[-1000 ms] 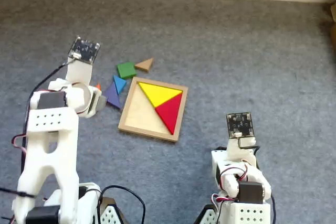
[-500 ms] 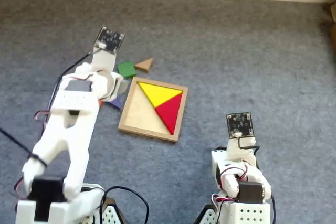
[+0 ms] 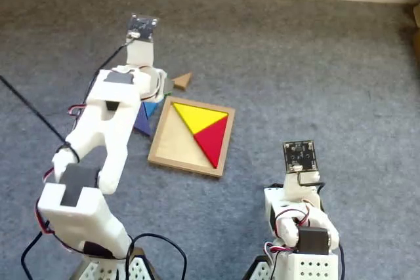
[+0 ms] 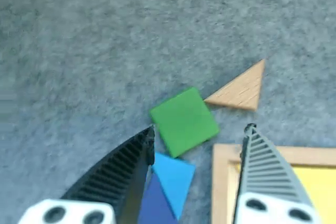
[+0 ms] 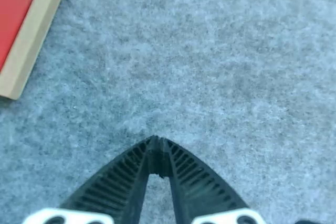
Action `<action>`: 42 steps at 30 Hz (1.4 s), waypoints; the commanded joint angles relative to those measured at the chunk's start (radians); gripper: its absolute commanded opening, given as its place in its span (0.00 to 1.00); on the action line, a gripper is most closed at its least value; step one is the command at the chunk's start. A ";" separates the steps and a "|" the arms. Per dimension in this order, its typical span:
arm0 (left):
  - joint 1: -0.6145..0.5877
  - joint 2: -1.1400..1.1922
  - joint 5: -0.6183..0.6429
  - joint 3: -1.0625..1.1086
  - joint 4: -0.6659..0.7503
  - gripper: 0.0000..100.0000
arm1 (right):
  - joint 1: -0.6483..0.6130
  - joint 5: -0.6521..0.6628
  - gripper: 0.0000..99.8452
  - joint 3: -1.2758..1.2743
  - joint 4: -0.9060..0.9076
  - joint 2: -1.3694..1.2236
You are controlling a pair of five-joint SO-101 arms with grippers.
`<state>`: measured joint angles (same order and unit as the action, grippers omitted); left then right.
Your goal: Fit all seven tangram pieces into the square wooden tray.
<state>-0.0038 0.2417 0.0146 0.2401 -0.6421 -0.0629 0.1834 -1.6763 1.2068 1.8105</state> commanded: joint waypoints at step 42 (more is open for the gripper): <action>0.084 0.504 -0.529 -0.476 0.014 0.18 | 0.012 0.000 0.02 -0.143 0.008 -0.013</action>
<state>0.0806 0.7388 -0.4641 -0.2125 -0.6437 -0.0629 0.1834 -1.6763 1.2068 1.8105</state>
